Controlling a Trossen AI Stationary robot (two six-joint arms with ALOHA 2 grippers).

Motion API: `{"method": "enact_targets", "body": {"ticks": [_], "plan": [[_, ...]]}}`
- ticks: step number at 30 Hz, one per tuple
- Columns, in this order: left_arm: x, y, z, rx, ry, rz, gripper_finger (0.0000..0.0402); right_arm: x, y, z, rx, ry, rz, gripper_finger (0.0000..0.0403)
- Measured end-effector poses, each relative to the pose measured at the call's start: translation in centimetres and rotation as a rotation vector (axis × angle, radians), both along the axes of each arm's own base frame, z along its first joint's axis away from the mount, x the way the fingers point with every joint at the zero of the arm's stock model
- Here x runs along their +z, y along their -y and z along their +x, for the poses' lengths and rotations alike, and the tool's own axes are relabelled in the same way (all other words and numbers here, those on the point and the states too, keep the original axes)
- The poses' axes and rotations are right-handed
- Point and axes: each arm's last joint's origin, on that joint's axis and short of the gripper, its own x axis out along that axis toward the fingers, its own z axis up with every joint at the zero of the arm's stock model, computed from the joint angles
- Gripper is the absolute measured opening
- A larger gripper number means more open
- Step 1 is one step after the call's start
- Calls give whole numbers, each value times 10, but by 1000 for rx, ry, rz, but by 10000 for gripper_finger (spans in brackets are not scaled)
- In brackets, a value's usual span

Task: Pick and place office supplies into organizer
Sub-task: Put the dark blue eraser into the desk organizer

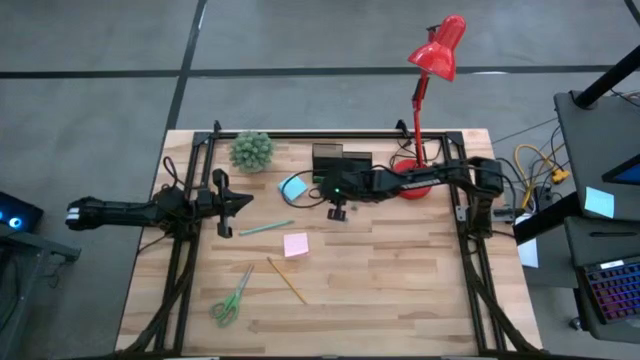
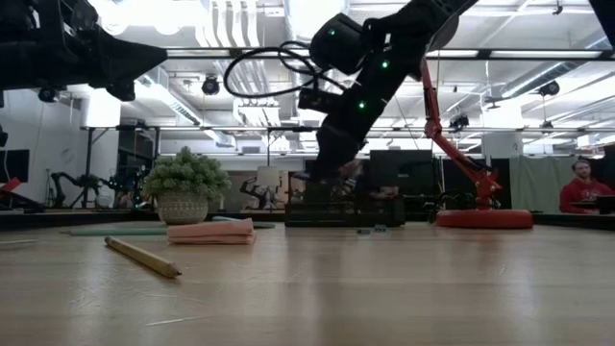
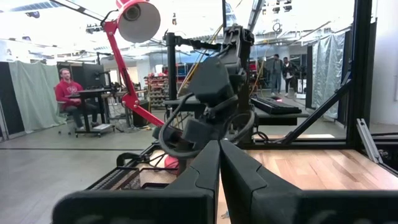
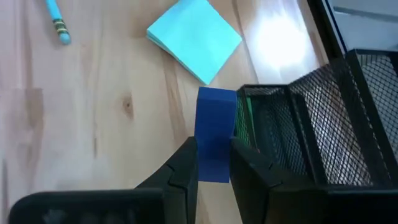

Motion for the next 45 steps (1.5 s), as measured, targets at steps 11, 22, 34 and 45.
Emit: {"method": "enact_targets", "body": {"ticks": [11,22,34,45], "plan": [[0,0,0,-1,0,0,0,-16,23,0,-30,-43,-18,70],[0,0,0,0,0,0,0,-17,29,3,2,-78,-77,70],[0,0,0,0,0,0,0,-13,34,2,69,-178,-250,70],[0,0,0,0,0,0,0,-15,39,-2,102,-233,-276,70]]}}
